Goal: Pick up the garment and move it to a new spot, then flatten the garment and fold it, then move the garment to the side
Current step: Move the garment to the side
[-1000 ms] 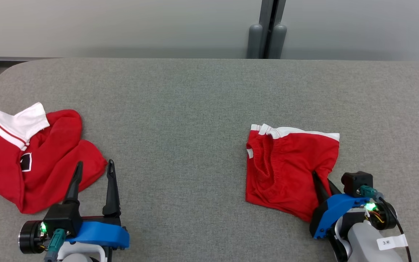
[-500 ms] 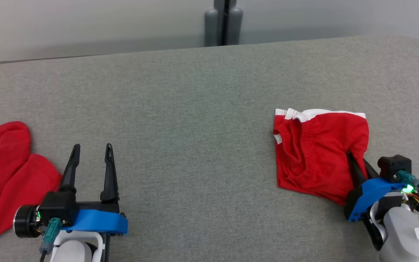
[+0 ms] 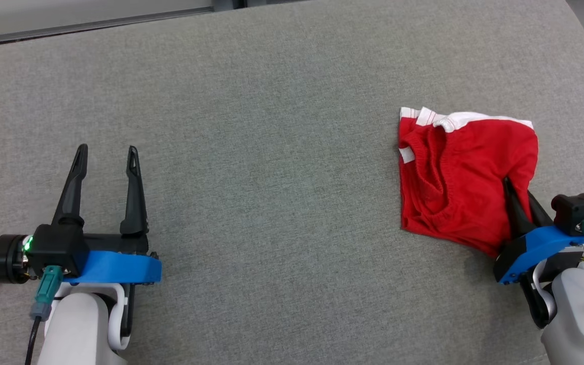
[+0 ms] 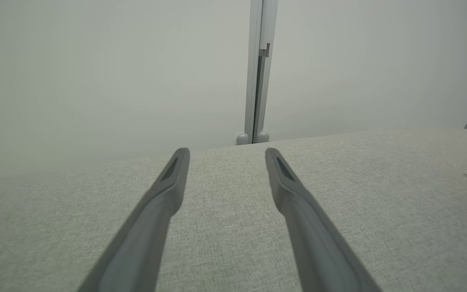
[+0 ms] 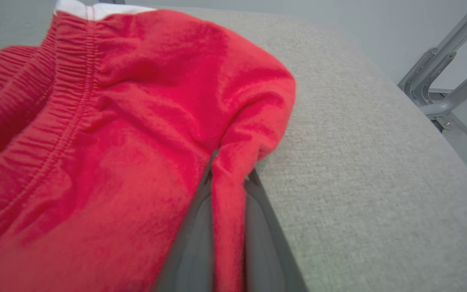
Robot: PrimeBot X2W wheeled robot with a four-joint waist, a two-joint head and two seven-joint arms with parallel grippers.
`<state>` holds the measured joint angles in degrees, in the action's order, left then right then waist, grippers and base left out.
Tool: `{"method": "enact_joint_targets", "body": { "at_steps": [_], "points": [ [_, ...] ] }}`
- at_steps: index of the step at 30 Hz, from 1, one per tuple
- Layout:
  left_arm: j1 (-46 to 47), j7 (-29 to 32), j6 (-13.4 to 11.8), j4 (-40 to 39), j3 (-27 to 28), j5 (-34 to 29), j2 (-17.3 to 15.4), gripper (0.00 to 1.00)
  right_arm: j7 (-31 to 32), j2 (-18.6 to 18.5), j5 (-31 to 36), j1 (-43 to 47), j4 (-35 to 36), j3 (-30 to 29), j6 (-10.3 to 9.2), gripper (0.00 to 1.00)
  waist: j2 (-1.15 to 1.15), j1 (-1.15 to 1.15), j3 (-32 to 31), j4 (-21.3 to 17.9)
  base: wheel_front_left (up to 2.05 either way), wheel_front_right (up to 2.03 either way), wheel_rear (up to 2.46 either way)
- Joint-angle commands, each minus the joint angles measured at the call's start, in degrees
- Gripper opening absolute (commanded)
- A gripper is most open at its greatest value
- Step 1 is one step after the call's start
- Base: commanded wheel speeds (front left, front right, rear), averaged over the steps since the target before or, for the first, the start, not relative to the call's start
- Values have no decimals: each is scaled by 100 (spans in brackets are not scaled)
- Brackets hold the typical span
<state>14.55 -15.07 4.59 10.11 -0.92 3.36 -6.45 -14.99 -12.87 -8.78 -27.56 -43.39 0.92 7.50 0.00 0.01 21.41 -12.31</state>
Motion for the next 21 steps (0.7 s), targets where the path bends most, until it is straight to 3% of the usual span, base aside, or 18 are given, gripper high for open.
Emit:
{"method": "enact_joint_targets", "body": {
  "at_steps": [1, 6, 11, 21],
  "points": [
    [136, -15, 22, -33, 14, -28, -50, 100, -26, -22, 57, -31, 96, -17, -1, 0, 0, -1, 97, -65, 0, 0, 0],
    [200, -14, -11, -116, -12, -33, -34, 100, -26, -258, 217, -416, 267, 88, -1, 0, 0, -1, 207, 46, 0, 0, 0],
    [399, -14, 23, -204, -62, -31, -56, 100, 241, -734, 411, -1342, 193, 251, -1, 0, 0, -1, 548, 286, 0, 0, 0],
    [742, -14, 37, -424, -135, -80, -114, 100, 651, -1694, 440, -2845, -599, 252, -1, 0, 0, -1, 1236, 696, 0, 0, 0]
  ]
}}
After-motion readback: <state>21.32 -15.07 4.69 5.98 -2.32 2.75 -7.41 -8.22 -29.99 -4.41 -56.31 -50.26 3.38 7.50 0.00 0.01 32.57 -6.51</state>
